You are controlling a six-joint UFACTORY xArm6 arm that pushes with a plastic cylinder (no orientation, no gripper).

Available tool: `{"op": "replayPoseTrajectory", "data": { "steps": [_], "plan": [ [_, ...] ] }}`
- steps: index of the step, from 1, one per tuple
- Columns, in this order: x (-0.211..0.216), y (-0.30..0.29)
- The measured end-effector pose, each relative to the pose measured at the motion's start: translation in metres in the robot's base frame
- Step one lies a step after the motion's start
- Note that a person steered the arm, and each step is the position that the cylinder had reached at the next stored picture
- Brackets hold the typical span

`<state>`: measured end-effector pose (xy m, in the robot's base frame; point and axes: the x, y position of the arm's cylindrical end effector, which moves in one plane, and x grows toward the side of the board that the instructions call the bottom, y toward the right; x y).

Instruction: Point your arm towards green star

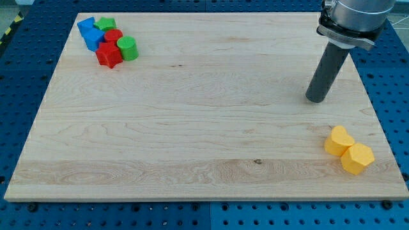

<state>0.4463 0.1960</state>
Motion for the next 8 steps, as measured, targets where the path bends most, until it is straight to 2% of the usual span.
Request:
{"op": "replayPoseTrajectory", "data": {
  "steps": [8],
  "plan": [
    [0.012,-0.013]
  ]
}}
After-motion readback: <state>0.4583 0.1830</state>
